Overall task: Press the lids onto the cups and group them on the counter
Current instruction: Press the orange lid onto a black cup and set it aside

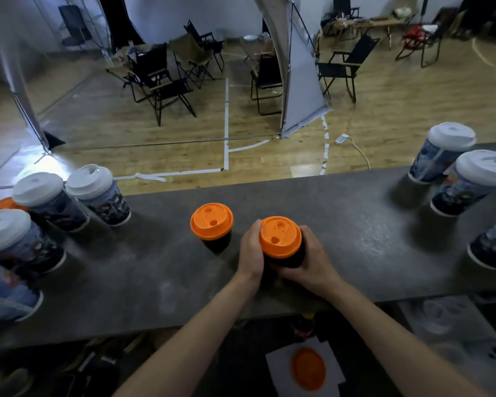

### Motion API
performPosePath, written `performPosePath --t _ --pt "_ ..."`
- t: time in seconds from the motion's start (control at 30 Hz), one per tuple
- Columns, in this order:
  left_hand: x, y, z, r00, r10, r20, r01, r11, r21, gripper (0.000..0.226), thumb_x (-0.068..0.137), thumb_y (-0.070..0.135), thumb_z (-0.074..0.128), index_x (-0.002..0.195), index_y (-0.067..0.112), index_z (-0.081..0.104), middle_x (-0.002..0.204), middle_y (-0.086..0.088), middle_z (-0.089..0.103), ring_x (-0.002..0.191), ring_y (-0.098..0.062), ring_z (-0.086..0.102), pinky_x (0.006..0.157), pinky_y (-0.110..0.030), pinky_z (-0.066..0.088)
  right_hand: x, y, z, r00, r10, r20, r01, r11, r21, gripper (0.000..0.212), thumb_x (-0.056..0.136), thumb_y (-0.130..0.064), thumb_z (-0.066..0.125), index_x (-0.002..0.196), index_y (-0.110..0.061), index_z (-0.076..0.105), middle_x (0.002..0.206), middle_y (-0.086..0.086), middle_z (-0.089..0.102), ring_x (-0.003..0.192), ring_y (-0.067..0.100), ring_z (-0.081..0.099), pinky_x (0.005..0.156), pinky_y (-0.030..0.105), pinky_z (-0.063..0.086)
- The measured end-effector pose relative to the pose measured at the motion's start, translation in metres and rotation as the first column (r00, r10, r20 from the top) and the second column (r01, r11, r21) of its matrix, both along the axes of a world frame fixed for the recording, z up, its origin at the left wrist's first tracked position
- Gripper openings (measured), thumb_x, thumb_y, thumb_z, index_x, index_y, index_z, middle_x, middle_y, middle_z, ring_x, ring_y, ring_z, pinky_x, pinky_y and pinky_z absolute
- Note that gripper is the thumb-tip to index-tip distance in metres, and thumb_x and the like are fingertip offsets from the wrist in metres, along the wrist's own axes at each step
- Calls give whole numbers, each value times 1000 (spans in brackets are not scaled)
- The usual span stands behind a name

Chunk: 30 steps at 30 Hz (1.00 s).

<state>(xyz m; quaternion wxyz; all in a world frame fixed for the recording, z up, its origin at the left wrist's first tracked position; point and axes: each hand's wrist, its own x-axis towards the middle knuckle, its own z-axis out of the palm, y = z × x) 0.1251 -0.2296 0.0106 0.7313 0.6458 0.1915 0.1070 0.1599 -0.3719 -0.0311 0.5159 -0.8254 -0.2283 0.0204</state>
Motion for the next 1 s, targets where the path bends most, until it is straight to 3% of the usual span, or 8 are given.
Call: performPosePath --t 0.07,0.17,0.27,0.47,0.67,0.73,0.87,1.0 --pt "5 5 5 999 -38 -17 38 999 -17 46 110 26 38 81 17 72 78 8 75 75 1 69 71 -12 51 0 0 0 1000 16 5 -16 1000 -2 77 65 -34 93 129 -21 53 121 -6 61 114 4 60 97 34 51" --pt "1 0 2 998 49 -35 -50 998 -41 44 110 28 38 85 17 71 79 9 73 71 4 67 67 -9 49 -3 2 1 1000 28 10 -28 999 18 83 63 -47 93 129 -22 51 123 -11 60 115 1 59 95 23 49" --pt "-6 -8 -7 995 101 -20 -101 994 -27 41 110 29 36 92 18 72 91 3 74 82 0 68 78 -17 50 -3 3 2 1000 -5 -14 6 999 46 84 56 -60 90 123 -27 53 119 -13 62 110 0 61 91 23 50" --pt "5 10 7 994 -107 -37 107 994 6 43 110 25 37 99 11 76 95 -1 78 91 -8 72 81 -17 52 0 -1 4 999 50 6 -50 997 53 80 64 -38 93 133 -32 53 126 -13 64 119 5 62 99 39 53" --pt "-10 -11 -7 996 84 -20 -84 996 3 43 111 29 34 104 16 74 98 -1 77 95 -7 71 85 -20 53 -1 0 1 998 43 -40 -41 998 46 91 55 -70 89 127 -30 51 121 -16 63 114 5 63 95 41 54" --pt "-3 -8 -3 999 -2 -36 0 999 -46 46 111 30 34 106 10 76 103 -6 78 100 -16 73 91 -27 55 1 -2 2 999 31 -34 -29 998 47 88 57 -59 93 130 -29 54 123 -14 64 117 6 63 97 44 54" --pt "7 3 3 993 -108 -37 106 992 -62 49 110 28 35 105 2 77 101 -8 79 96 -14 74 81 -17 53 4 -3 1 997 74 -21 -73 995 69 88 64 -34 96 140 -27 52 133 -12 63 126 10 60 105 38 50" --pt "2 -9 -6 997 59 -48 -60 998 -13 45 111 34 35 97 16 75 95 -1 78 91 -8 72 84 -23 52 0 2 5 999 28 -40 -24 997 80 88 57 -59 94 130 -31 53 125 -20 63 119 4 62 98 31 53"
